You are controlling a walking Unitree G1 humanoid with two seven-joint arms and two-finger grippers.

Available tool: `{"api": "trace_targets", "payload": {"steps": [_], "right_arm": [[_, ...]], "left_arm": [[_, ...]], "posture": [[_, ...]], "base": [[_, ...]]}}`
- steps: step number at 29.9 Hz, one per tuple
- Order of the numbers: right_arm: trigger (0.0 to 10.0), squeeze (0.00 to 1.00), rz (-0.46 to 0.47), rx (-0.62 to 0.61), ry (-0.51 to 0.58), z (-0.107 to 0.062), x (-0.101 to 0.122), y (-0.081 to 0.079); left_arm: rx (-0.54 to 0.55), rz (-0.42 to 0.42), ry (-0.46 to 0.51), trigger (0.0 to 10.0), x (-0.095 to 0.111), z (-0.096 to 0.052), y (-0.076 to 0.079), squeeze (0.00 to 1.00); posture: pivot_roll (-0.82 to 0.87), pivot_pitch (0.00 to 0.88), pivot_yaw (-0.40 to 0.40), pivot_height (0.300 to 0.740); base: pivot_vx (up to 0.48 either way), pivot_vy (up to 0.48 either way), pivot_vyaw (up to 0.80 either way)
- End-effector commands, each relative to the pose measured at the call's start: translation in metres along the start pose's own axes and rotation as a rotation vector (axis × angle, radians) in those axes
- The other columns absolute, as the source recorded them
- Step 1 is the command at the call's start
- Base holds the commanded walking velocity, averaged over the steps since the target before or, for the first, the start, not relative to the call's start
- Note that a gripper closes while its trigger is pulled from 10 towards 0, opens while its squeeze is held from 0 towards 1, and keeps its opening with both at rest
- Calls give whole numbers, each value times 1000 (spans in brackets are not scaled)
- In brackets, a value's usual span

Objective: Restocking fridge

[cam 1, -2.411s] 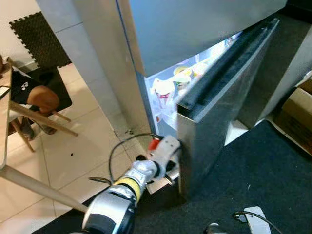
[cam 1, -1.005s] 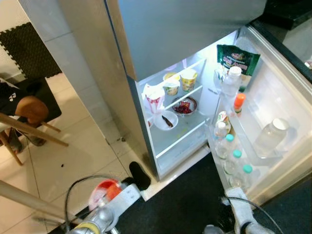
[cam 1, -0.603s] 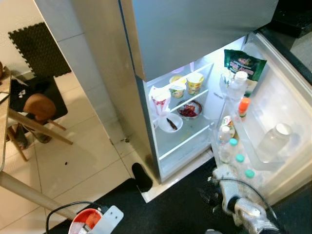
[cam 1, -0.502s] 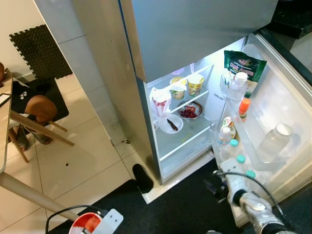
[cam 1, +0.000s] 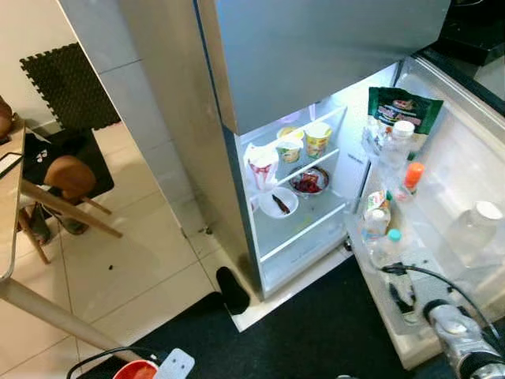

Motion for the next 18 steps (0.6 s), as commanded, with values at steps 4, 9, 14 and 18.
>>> {"api": "trace_targets", "payload": {"steps": [4, 9, 14, 18], "right_arm": [[10000, 0, 68, -236, -31, -9, -11, 65], [10000, 0, 80, -289, -57, -14, -20, 78], [10000, 0, 127, -183, -25, -9, -16, 51], [10000, 0, 198, 11, 11, -5, -13, 5]], "left_arm": [[11, -20, -6, 10000, -2, 0, 0, 0], [16, -22, -4, 10000, -2, 0, -3, 0], [15, -21, -5, 10000, -2, 0, -2, 0], [8, -22, -1, 10000, 0, 0, 1, 0]], "posture": [[-96, 8, 40, 740], [-96, 2, 38, 740], [-96, 2, 38, 740], [-95, 6, 41, 740]], "base": [[0, 0, 0], [0, 0, 0], [0, 0, 0], [0, 0, 0]]}}
Point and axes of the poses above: a point about 5 cm out from each wrist's last joint towards the gripper, its own z axis pointing out of the wrist towards the gripper, its own x axis along the axis of the wrist's last joint, y = z × x, the point moved 6 cm from there along z, pointing out of the wrist towards the gripper, and after that the axes turned 5 degrees about z, right-handed, at the moved point
